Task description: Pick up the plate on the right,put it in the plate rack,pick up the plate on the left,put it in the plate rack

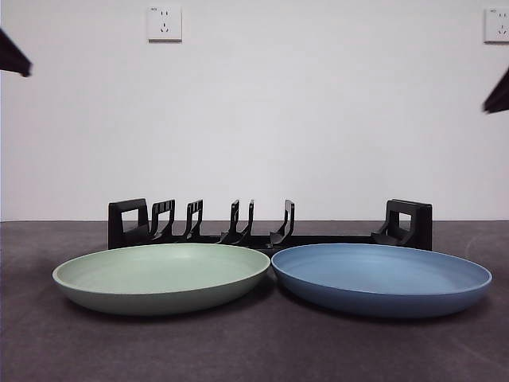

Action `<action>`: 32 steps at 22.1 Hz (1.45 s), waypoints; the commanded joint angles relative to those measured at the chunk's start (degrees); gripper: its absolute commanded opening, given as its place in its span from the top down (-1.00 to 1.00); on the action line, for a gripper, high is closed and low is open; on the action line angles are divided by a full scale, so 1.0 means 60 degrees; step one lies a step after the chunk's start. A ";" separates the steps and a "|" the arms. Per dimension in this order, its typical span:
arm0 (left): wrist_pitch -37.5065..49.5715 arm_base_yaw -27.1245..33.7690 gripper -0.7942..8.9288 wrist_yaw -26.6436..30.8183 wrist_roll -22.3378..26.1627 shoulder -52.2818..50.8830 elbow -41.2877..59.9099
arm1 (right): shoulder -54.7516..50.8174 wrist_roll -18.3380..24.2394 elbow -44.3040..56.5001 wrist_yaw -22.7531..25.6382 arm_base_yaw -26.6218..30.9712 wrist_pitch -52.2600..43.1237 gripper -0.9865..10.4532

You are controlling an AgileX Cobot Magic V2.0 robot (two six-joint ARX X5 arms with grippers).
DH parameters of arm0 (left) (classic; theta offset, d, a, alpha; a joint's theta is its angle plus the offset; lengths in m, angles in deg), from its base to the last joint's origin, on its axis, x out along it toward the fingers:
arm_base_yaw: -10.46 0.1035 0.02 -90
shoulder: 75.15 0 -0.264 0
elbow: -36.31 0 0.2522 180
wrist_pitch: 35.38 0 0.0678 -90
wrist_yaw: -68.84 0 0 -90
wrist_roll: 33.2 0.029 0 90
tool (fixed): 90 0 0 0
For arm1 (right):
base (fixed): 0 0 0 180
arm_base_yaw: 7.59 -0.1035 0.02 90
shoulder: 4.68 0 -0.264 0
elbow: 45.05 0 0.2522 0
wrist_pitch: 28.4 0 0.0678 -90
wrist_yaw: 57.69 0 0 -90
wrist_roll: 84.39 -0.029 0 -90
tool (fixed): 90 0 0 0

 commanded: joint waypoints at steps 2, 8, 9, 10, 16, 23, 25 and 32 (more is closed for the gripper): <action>-0.0299 -0.0015 0.85 -0.0874 0.0244 0.0801 -0.0535 | 0.1486 0.0656 -0.0878 -0.0514 0.0007 0.0943 0.85; -0.0441 -0.0605 0.84 -0.1297 0.0499 0.1198 -0.0663 | 0.3982 0.1581 -0.2215 -0.0958 0.0015 0.2310 0.82; -0.0452 -0.0776 0.84 -0.1300 0.0579 0.1198 -0.0663 | 0.4193 0.1690 -0.2240 -0.0958 0.0036 0.2299 0.82; -0.0466 -0.0947 0.84 -0.1297 0.0645 0.1198 -0.0663 | 0.4335 0.1759 -0.2240 -0.0947 0.0098 0.2310 0.80; -0.0401 -0.1836 0.29 -0.0969 0.0634 0.1198 -0.0663 | 0.4503 0.1974 -0.2240 -0.0911 0.0707 0.2361 0.37; 0.0532 -0.2834 0.24 0.0117 0.0637 0.1198 -0.0667 | 0.5351 0.2186 -0.2240 -0.0947 0.0980 0.2517 0.39; 0.0885 -0.3180 0.14 0.0579 0.0645 0.1198 -0.0678 | 0.5927 0.2233 -0.2237 -0.0965 0.0976 0.2510 0.39; 0.1038 -0.3993 0.11 0.1523 0.1486 0.1224 -0.0991 | 0.7151 0.2218 -0.2240 -0.1457 0.0976 0.2000 0.68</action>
